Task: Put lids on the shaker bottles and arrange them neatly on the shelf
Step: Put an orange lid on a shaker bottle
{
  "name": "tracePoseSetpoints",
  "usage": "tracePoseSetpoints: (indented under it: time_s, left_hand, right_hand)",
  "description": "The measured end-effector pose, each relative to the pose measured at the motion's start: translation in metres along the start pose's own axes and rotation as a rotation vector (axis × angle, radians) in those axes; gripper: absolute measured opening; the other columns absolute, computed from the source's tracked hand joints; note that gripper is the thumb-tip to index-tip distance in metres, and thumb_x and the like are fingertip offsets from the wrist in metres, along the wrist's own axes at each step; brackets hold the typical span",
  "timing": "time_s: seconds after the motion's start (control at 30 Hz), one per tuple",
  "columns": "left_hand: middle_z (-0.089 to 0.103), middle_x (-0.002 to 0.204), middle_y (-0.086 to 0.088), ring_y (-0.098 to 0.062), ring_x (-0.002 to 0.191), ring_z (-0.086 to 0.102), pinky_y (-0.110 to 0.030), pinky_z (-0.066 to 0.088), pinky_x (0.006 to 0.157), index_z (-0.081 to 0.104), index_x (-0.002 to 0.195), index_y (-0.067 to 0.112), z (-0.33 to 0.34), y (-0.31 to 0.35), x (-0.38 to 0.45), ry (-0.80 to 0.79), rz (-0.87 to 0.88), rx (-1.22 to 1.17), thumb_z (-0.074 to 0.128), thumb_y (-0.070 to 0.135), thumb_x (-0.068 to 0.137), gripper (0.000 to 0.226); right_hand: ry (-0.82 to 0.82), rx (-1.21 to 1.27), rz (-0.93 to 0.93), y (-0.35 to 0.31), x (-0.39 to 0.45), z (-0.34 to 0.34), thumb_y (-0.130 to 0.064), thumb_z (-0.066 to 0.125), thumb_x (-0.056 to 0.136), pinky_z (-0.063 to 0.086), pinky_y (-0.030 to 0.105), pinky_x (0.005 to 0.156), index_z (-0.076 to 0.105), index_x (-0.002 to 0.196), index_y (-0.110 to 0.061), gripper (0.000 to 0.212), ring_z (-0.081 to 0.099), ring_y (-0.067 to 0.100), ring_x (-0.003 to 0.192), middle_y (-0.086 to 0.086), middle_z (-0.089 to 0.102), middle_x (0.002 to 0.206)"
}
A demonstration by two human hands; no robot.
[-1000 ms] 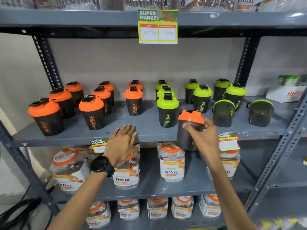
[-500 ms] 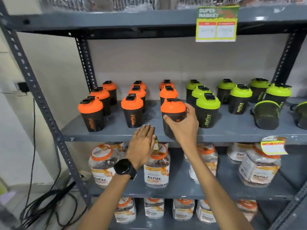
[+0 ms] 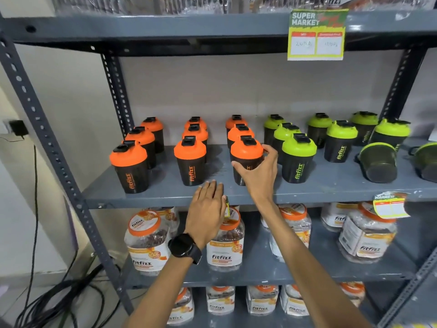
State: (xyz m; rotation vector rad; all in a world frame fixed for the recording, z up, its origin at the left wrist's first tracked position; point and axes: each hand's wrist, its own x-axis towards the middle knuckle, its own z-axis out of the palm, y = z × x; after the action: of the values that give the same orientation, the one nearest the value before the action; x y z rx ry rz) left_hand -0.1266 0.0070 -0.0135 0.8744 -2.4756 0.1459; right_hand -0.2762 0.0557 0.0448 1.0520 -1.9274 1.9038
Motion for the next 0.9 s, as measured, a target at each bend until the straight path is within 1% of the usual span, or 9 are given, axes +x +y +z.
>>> tracePoseSetpoints:
  time_s: [0.1,0.17,0.23,0.33,0.4,0.53,0.63,0.73,0.9]
  left_hand:
    - [0.044,0.152,-0.015,-0.028,0.143,0.037,-0.043,0.024,0.122,0.039,0.148,0.009,0.0,0.001,-0.001,0.005,-0.002,0.015,0.025,0.034,0.105,0.051]
    - [0.047,0.15,-0.015,-0.03,0.141,0.04,-0.046,0.025,0.121,0.042,0.146,0.008,-0.001,0.005,-0.002,0.015,-0.011,0.036,0.026,0.033,0.105,0.051]
    - [0.05,0.148,-0.015,-0.032,0.139,0.043,-0.049,0.027,0.12,0.045,0.144,0.009,-0.002,0.013,-0.004,0.026,-0.013,0.064,0.026,0.032,0.104,0.05]
    - [0.053,0.145,-0.014,-0.035,0.135,0.046,-0.052,0.029,0.118,0.049,0.14,0.008,-0.002,0.032,-0.01,0.058,-0.015,0.061,0.029,0.028,0.104,0.047]
    - [0.053,0.145,-0.013,-0.034,0.135,0.046,-0.051,0.029,0.118,0.05,0.14,0.009,0.001,0.048,-0.014,0.077,-0.023,0.044,0.028,0.028,0.103,0.047]
    - [0.048,0.15,-0.012,-0.031,0.141,0.039,-0.048,0.025,0.121,0.043,0.145,0.009,0.012,0.09,-0.015,0.062,-0.027,0.031,0.023,0.031,0.104,0.05]
    - [0.046,0.151,-0.012,-0.033,0.141,0.039,-0.049,0.028,0.119,0.045,0.145,0.01,0.02,0.137,-0.008,0.054,-0.007,0.01,0.022,0.032,0.103,0.052]
    - [0.044,0.153,-0.012,-0.033,0.143,0.038,-0.05,0.029,0.118,0.046,0.144,0.01,0.03,0.189,0.004,0.037,0.034,-0.011,0.023,0.032,0.102,0.053]
    - [0.05,0.149,-0.008,-0.025,0.14,0.043,-0.044,0.028,0.12,0.047,0.144,0.01,0.046,0.269,0.039,0.021,0.114,-0.009,0.026,0.032,0.102,0.051]
  right_hand:
    - [-0.015,0.026,0.018,0.003,-0.003,-0.002,-0.037,0.092,0.062,0.051,0.034,0.102,0.039,0.134,-0.014,0.093,0.053,0.017,0.123,0.006,0.049,0.136]
    - [-0.018,0.075,0.04,0.005,-0.013,-0.008,-0.04,0.091,0.064,0.049,0.027,0.103,0.036,0.138,-0.015,0.095,0.053,0.016,0.125,0.005,0.048,0.138]
    - [0.022,0.113,0.001,0.007,-0.027,-0.02,-0.037,0.086,0.074,0.049,0.025,0.101,0.04,0.137,-0.014,0.081,0.055,0.013,0.122,0.001,0.05,0.135]
    - [0.07,0.128,-0.077,0.012,-0.042,-0.049,-0.028,0.075,0.086,0.054,0.031,0.091,0.05,0.125,-0.014,0.048,0.062,0.012,0.11,-0.002,0.058,0.122]
    - [0.089,0.138,-0.083,0.018,-0.045,-0.073,-0.025,0.071,0.09,0.055,0.033,0.087,0.054,0.117,-0.016,0.033,0.065,0.012,0.101,-0.004,0.062,0.113]
    - [0.126,0.12,-0.088,0.041,-0.036,-0.13,-0.018,0.069,0.091,0.055,0.031,0.083,0.061,0.106,-0.013,0.018,0.068,0.013,0.09,-0.002,0.068,0.097]
    - [0.162,0.053,-0.134,0.059,-0.014,-0.178,-0.015,0.068,0.091,0.054,0.028,0.081,0.062,0.1,-0.012,0.011,0.067,0.015,0.085,-0.001,0.068,0.091]
    - [0.177,-0.008,-0.147,0.078,0.02,-0.225,-0.017,0.066,0.092,0.053,0.025,0.077,0.062,0.097,-0.014,0.007,0.066,0.018,0.081,0.0,0.067,0.088]
    - [0.199,-0.103,-0.089,0.119,0.095,-0.288,-0.024,0.062,0.091,0.055,0.043,0.074,0.058,0.096,-0.016,0.01,0.064,0.024,0.073,0.006,0.066,0.087]
